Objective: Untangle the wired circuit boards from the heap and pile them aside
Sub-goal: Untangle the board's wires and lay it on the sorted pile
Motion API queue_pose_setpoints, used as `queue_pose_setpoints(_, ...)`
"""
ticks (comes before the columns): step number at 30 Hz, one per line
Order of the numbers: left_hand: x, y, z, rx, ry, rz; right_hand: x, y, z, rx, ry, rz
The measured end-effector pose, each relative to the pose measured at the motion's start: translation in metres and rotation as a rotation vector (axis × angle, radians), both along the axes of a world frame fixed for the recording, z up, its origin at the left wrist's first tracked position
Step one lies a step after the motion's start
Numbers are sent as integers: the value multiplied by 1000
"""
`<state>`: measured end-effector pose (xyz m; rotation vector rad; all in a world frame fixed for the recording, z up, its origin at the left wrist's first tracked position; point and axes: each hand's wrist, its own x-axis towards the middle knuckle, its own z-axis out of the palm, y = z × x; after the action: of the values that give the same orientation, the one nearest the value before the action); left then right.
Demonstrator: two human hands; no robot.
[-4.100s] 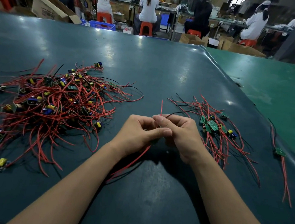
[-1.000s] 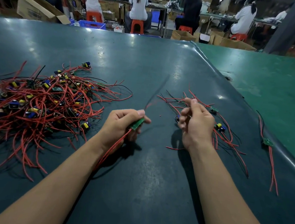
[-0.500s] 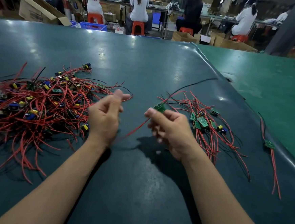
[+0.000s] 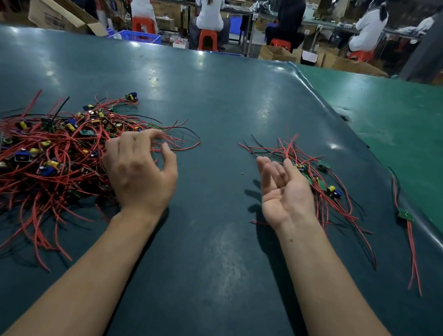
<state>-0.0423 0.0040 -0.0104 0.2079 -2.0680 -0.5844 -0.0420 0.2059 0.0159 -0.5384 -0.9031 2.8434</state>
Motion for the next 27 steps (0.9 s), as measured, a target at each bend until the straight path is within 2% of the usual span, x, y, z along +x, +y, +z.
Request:
queue_pose_setpoints(3, -2, -9, -5, -75, -417, 151, 2, -2, 0, 109, 29, 75)
queue_pose_setpoints(5, -3, -11, -9, -187, -557, 191, 4, -6, 1, 227, 54, 161)
queue_pose_setpoints(9, -5, -15, -6, -163, -534, 204, 8, -15, 0, 421, 51, 303)
queue_pose_setpoints(12, -4, -17, -4, -157, -510, 186, 8, -17, -1, 476, 47, 348)
queue_pose_setpoints(16, 1, -13, -2, -25, -258, 36, 8, -16, -3, 516, 63, 389)
queue_pose_setpoints(18, 2, -11, -1, -40, -224, 52, 8, -16, -3, 537, 73, 415)
queue_pose_setpoints(20, -2, -14, -2, -76, -306, 158, 8, -15, -4, 551, 75, 433)
queue_pose_setpoints(24, -5, -21, -4, -137, -583, 283, 7, -15, -6, 561, 79, 446)
queue_pose_setpoints(27, -5, -20, -7, -222, -633, 284, 7, -15, -7, 571, 81, 456)
